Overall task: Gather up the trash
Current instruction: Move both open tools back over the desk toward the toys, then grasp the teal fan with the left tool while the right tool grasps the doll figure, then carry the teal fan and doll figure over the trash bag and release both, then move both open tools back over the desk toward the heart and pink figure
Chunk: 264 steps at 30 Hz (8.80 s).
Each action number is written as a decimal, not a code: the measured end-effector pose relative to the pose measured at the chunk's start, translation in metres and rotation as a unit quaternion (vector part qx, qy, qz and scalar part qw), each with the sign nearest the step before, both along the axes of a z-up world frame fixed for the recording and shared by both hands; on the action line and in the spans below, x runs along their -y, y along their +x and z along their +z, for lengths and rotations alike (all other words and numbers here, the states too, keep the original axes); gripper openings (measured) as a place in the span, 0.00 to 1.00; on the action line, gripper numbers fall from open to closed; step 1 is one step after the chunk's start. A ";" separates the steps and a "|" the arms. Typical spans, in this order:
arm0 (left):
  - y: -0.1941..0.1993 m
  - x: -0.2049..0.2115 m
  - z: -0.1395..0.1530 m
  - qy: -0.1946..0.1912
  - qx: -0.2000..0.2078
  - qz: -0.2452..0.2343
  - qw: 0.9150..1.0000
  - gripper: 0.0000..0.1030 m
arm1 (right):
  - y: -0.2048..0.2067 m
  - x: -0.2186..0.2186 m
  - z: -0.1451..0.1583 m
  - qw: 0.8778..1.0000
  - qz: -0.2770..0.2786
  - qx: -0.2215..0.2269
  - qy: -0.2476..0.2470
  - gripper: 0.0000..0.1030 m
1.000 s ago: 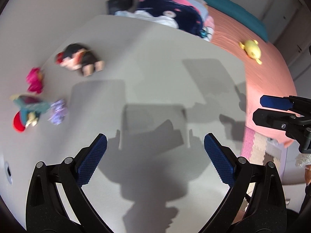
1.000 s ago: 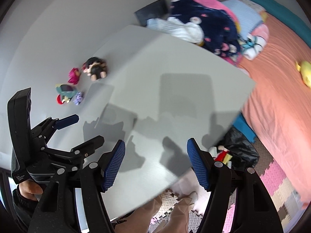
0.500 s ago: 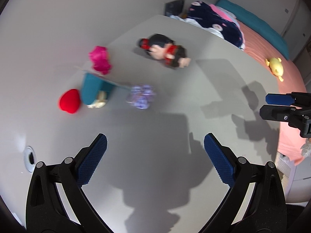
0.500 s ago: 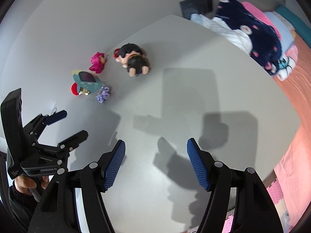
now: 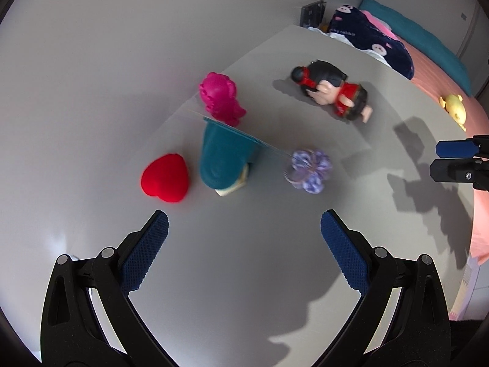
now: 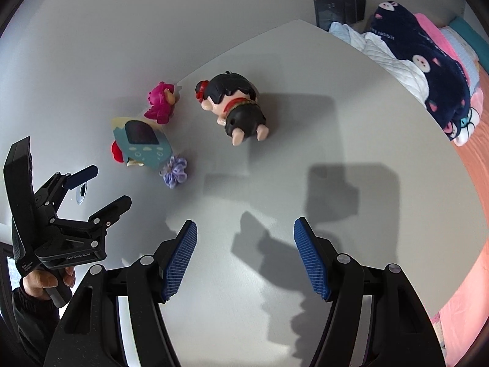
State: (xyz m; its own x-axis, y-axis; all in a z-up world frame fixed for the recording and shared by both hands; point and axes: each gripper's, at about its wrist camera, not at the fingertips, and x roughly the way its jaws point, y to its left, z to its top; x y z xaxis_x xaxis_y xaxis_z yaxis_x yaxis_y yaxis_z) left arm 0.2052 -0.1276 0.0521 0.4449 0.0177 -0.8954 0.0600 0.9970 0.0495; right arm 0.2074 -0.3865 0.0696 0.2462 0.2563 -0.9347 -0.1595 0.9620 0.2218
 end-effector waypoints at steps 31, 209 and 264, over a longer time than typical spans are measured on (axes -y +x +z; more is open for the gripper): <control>0.059 -0.012 -0.034 -0.033 -0.027 -0.068 0.997 0.40 | 0.102 -0.048 -0.037 0.997 0.036 0.013 -0.071 0.66; -0.024 0.214 0.007 -0.091 -0.024 -0.145 0.985 0.94 | -0.137 0.169 0.022 0.989 -0.128 0.064 0.041 0.74; 0.015 -0.069 -0.019 -0.098 0.011 0.126 0.987 0.94 | 0.068 -0.110 -0.035 0.993 0.118 0.007 0.021 0.74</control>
